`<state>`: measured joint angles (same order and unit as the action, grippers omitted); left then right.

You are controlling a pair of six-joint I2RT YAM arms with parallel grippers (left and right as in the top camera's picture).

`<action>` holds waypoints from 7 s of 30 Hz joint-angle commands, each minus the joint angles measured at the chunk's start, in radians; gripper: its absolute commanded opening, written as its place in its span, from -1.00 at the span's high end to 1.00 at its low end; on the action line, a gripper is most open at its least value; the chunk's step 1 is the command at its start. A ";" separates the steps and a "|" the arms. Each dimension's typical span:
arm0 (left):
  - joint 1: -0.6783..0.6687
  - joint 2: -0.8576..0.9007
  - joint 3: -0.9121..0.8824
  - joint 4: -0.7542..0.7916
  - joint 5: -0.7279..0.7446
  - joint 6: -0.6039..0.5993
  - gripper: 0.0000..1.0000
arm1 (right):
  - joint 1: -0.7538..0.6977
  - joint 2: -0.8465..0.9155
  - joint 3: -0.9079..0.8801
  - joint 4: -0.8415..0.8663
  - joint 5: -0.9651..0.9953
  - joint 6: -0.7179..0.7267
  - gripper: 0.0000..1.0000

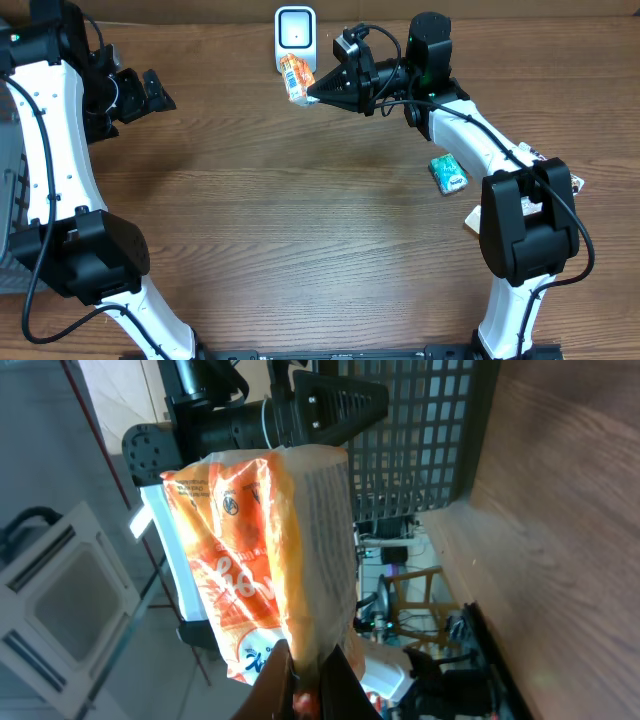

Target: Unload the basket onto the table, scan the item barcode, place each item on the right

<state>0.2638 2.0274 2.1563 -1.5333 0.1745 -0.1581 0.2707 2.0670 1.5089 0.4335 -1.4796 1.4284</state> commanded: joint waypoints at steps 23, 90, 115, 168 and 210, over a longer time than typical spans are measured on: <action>0.003 -0.013 0.014 0.001 -0.003 -0.006 -0.99 | 0.026 -0.029 0.033 -1.096 0.794 -0.862 0.92; 0.003 -0.013 0.014 0.001 -0.003 -0.006 -0.99 | 0.313 0.483 0.639 -0.466 1.997 -2.131 0.92; 0.003 -0.013 0.014 0.001 -0.003 -0.006 -0.99 | 0.298 0.537 0.639 -0.374 2.044 -2.328 0.92; 0.003 -0.013 0.014 0.001 -0.003 -0.006 -0.99 | 0.053 0.015 0.222 -1.963 1.729 -0.879 0.92; 0.003 -0.013 0.014 0.001 -0.003 -0.006 -0.99 | 0.076 -0.347 0.228 -1.871 1.604 -1.122 0.18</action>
<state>0.2638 2.0274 2.1563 -1.5337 0.1745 -0.1581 0.3069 1.8446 1.7035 -1.4376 0.1482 0.3248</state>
